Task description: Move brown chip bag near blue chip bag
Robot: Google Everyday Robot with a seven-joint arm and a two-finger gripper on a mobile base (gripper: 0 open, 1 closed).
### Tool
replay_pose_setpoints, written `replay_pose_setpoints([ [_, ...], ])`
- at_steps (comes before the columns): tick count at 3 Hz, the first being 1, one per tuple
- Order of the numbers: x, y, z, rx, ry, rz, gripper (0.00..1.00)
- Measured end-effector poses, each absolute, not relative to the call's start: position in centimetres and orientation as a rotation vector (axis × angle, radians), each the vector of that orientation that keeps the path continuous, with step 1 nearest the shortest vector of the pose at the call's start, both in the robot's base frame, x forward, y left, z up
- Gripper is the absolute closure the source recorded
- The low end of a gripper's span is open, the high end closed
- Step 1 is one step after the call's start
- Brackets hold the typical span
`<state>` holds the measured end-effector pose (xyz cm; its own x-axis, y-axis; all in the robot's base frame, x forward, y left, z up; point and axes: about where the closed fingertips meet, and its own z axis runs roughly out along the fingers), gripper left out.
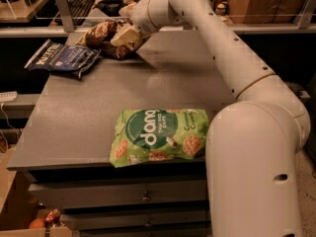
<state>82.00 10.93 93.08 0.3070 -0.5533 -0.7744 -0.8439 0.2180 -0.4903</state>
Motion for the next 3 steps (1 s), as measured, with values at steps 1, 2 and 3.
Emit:
replay_pose_setpoints([
  [1,81.7,10.1,93.3,-1.446,1.371,0.315,0.00],
  [2,80.4,5.9,94.3,-1.407,1.393,0.256,0.00],
  [3,77.2,-3.1,96.9,-1.340,1.480,0.068,0.00],
])
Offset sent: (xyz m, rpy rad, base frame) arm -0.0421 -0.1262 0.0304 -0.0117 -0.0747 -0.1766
